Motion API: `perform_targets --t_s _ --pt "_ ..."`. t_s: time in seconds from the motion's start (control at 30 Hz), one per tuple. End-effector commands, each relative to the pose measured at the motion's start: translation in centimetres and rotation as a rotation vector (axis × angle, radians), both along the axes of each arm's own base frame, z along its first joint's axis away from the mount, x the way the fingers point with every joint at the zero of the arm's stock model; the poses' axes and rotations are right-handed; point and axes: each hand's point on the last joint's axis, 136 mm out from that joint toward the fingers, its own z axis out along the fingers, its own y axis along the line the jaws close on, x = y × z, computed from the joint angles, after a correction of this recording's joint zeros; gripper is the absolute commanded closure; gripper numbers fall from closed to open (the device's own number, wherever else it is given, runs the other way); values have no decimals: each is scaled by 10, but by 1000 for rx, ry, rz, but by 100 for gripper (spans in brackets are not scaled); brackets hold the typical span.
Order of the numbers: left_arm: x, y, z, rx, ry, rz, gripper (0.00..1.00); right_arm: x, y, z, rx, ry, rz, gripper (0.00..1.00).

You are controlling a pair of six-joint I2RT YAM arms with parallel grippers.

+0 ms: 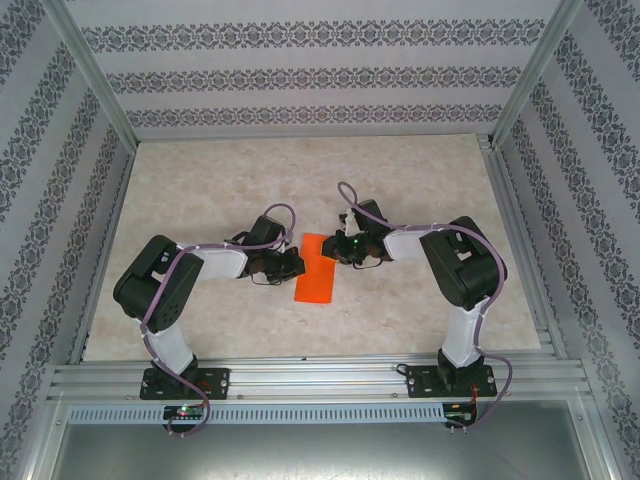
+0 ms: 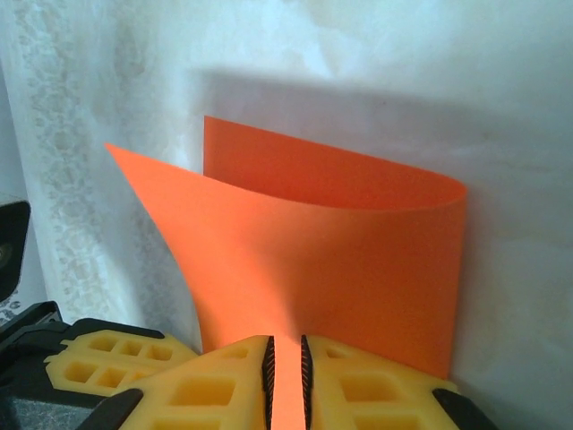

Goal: Fold a paper plane with a square sheet of paper (pick it up from the middle)
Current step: Fold the square sheet of paper in half at the center of the table.

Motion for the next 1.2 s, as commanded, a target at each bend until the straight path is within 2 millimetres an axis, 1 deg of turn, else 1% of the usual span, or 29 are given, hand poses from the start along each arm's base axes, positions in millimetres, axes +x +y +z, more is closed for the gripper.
perform_targets --t_s 0.0,0.1,0.13,0.2,0.37,0.57,0.63,0.7,0.9,0.97,1.1,1.17 --pt "-54 43 -64 240 216 -1 100 -2 -2 -3 -50 23 27 81" --pt "-53 42 -63 241 216 -3 100 12 -1 22 -64 -15 46 80" --pt "-52 42 -62 241 213 -5 100 17 -2 27 -57 -27 38 80" --pt "-52 42 -62 243 214 -5 100 24 -4 29 -41 -31 33 81" --pt "-52 43 -63 245 217 -5 100 28 -4 17 -37 -12 27 82" --pt "-54 44 -64 251 217 -7 100 24 -15 -16 -100 37 1 82" --pt "-54 45 -64 253 217 -7 100 21 -18 -22 -120 57 -4 82" --pt "-55 45 -65 254 218 -8 100 21 -16 -19 -116 55 1 82" --pt "-56 46 -64 257 217 -8 100 37 -15 24 -39 -15 -11 81" --pt "-55 46 -63 257 214 -8 100 41 -15 32 -18 -33 -11 82" --pt "-55 45 -61 255 211 -11 100 40 -13 22 -20 -10 4 82" --pt "-55 46 -60 257 209 -16 100 38 -14 11 -32 13 -1 82"
